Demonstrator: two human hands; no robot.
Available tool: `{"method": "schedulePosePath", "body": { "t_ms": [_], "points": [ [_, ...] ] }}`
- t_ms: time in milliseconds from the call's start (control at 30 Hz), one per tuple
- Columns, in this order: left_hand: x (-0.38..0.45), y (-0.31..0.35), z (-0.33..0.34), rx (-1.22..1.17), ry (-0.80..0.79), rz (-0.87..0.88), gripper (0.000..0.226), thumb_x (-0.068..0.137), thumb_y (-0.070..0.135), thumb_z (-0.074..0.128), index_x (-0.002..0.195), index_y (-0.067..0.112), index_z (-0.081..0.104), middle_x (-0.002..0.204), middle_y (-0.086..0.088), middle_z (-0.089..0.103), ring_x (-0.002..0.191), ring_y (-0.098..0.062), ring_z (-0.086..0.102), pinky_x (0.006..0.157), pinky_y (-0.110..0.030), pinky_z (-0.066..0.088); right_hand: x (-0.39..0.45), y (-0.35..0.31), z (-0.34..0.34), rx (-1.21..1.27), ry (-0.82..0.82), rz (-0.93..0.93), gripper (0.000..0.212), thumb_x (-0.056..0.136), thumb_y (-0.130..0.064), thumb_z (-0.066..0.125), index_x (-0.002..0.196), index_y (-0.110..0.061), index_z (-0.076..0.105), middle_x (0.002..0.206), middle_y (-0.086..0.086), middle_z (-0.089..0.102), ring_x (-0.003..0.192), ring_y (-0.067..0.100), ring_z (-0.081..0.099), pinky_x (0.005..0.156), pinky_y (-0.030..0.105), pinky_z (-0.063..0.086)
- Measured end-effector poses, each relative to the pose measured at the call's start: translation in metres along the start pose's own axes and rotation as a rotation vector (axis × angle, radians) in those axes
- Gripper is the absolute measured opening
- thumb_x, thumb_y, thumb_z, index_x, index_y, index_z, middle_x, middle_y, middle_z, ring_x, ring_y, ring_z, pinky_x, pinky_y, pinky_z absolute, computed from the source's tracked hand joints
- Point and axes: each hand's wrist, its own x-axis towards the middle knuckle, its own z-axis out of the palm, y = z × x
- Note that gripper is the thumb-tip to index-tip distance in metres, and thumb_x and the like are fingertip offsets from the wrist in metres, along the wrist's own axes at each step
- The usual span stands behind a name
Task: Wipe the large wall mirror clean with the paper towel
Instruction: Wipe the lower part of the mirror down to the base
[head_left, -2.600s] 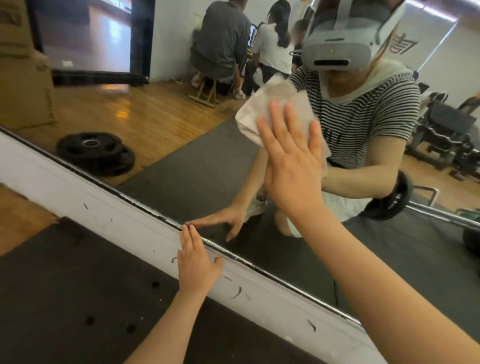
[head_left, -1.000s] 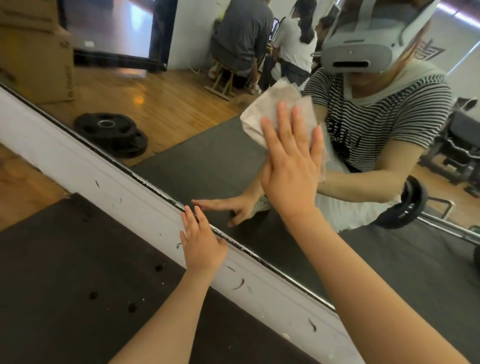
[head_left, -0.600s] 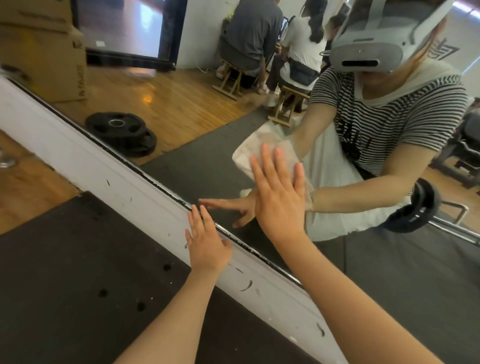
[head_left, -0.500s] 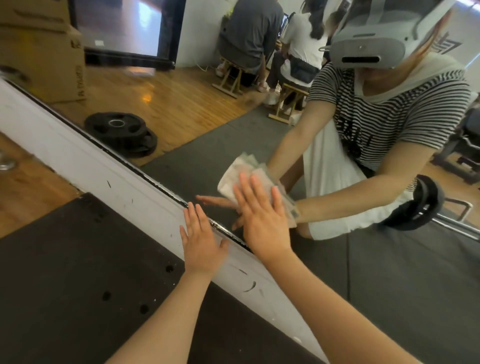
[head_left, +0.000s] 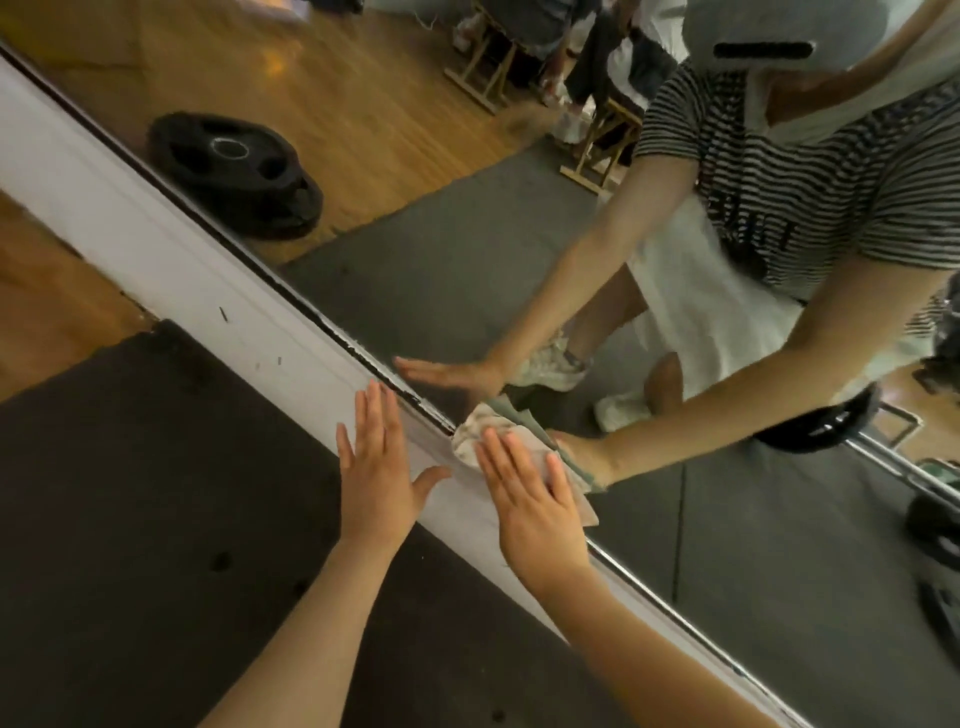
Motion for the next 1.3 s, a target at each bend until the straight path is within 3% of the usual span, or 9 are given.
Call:
{"method": "schedulePosePath", "body": {
  "t_ms": [67,167,333,467,600,1033,1167,1233,1300],
  "points": [
    [0.014,-0.005,-0.01,-0.055,0.023,-0.049,0.117,0.073,0.055,0.069,0.152,0.009,-0.004,0.158,-0.006,-0.012,0.146,-0.021,-0.011,0.116,-0.046,-0.002,0.0,0.0,0.007,-0.009,0.004,-0.005,0.086,0.066,-0.012,0.062,0.147,-0.011,0.033,0.16,0.006,0.012,0.149,0.019,-0.003,0.119,0.041,-0.013],
    [0.042,-0.015,-0.023,-0.057,0.019,-0.01,0.121,0.07,0.067,0.058,0.15,0.012,-0.015,0.153,0.002,-0.026,0.143,-0.014,-0.022,0.114,-0.038,-0.012,0.0,0.0,0.024,-0.003,0.065,-0.001,0.075,0.076,-0.012,0.035,0.15,-0.013,0.021,0.163,0.002,-0.009,0.15,0.018,-0.005,0.119,0.041,-0.015],
    [0.047,-0.024,-0.033,0.085,-0.072,0.052,0.122,0.067,0.079,0.038,0.148,0.01,-0.021,0.146,0.001,-0.038,0.138,-0.015,-0.031,0.112,-0.039,-0.014,0.0,-0.008,0.031,0.038,0.072,0.073,0.108,0.064,-0.004,0.057,0.155,-0.019,0.001,0.161,-0.002,0.002,0.147,0.018,0.006,0.119,0.039,-0.014],
    [0.041,-0.022,-0.037,0.149,-0.101,0.045,0.117,0.079,0.074,0.045,0.15,0.005,-0.017,0.154,-0.007,-0.032,0.14,-0.018,-0.03,0.114,-0.043,-0.013,0.0,-0.008,0.024,0.087,-0.002,0.084,0.117,0.063,-0.01,0.073,0.156,-0.019,0.003,0.16,-0.001,0.005,0.148,0.017,0.002,0.118,0.039,-0.015],
    [0.04,-0.01,-0.028,0.143,-0.069,-0.01,0.121,0.08,0.07,0.055,0.15,0.002,-0.017,0.158,-0.014,-0.025,0.146,-0.026,-0.021,0.117,-0.047,-0.006,0.002,-0.009,0.02,0.096,0.007,0.081,0.105,0.059,-0.009,0.079,0.149,-0.018,0.026,0.157,0.002,0.026,0.148,0.017,0.0,0.119,0.039,-0.014],
    [0.043,-0.007,-0.027,0.116,-0.052,-0.018,0.123,0.077,0.071,0.056,0.151,-0.002,-0.011,0.158,-0.017,-0.021,0.147,-0.027,-0.019,0.118,-0.047,-0.001,0.013,0.018,-0.006,-0.001,0.114,-0.071,0.1,0.053,-0.02,0.09,0.14,-0.016,0.04,0.15,0.002,0.031,0.149,0.015,-0.007,0.12,0.035,-0.008],
    [0.041,-0.01,-0.026,0.101,-0.048,-0.01,0.125,0.073,0.076,0.053,0.151,-0.003,-0.007,0.159,-0.019,-0.017,0.147,-0.029,-0.016,0.116,-0.048,-0.001,0.051,0.035,-0.051,-0.022,0.292,-0.047,0.068,0.072,-0.012,0.06,0.139,-0.014,0.049,0.148,0.0,0.041,0.144,0.018,0.018,0.119,0.033,-0.012],
    [0.042,-0.01,-0.027,0.097,-0.067,-0.012,0.125,0.076,0.073,0.056,0.151,-0.002,-0.01,0.159,-0.018,-0.02,0.147,-0.028,-0.018,0.117,-0.049,-0.002,0.073,0.044,-0.081,-0.011,0.382,0.021,0.067,0.074,-0.011,0.036,0.14,-0.013,0.05,0.147,0.004,0.045,0.139,0.02,0.026,0.117,0.035,-0.011],
    [0.042,-0.01,-0.028,0.108,-0.088,-0.019,0.124,0.078,0.072,0.056,0.15,0.0,-0.014,0.158,-0.016,-0.024,0.146,-0.027,-0.02,0.117,-0.048,-0.003,0.092,0.055,-0.106,0.002,0.486,0.102,0.067,0.076,-0.009,0.033,0.141,-0.012,0.046,0.149,0.007,0.043,0.141,0.021,0.026,0.117,0.037,-0.011]
  ]
}}
